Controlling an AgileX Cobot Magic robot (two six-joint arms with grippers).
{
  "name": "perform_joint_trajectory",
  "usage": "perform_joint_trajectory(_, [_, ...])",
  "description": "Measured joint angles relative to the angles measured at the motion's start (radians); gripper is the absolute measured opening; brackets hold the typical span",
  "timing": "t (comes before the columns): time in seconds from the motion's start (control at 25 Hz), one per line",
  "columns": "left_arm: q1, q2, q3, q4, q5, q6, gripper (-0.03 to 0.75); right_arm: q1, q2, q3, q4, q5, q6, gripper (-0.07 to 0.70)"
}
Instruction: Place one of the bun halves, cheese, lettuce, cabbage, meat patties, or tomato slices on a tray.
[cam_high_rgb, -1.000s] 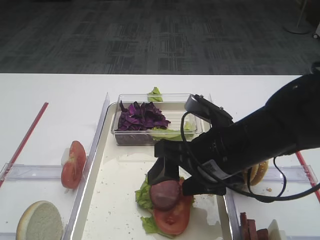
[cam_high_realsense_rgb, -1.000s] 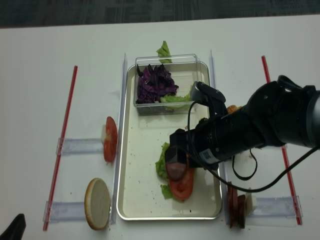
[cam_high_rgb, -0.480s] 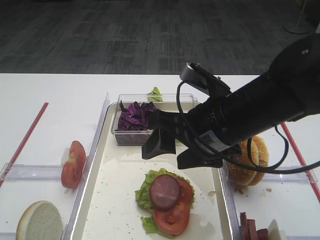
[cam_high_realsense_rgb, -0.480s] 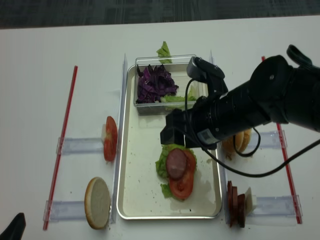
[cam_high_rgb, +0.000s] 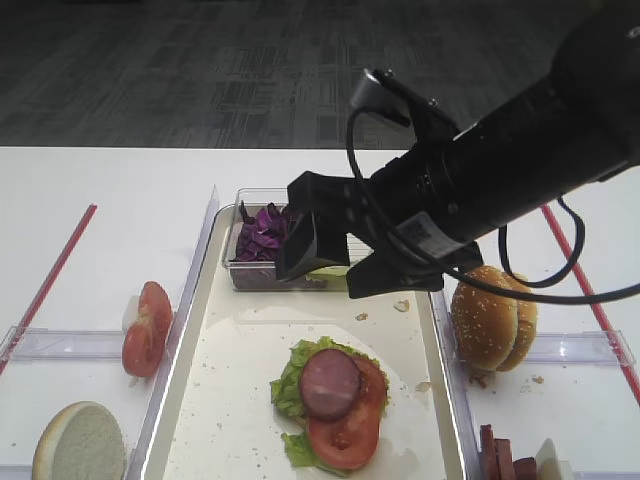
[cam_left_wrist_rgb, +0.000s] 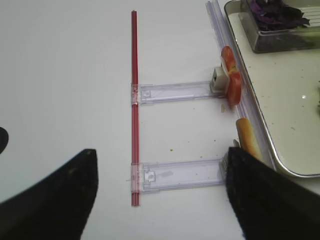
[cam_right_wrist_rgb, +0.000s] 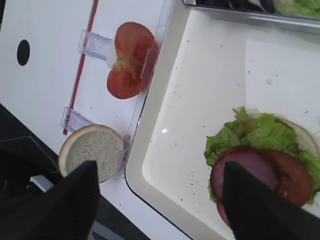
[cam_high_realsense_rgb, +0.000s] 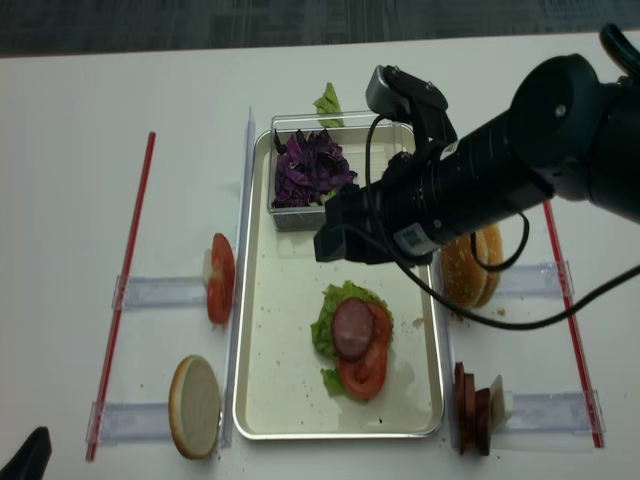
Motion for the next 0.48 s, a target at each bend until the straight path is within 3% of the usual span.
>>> perform_joint_trajectory(0.48, [0.000, 0.000, 0.000, 0.000, 0.000, 0.000, 0.493, 0.000, -0.007, -0.103, -0.090, 0.051, 0.042, 0.539])
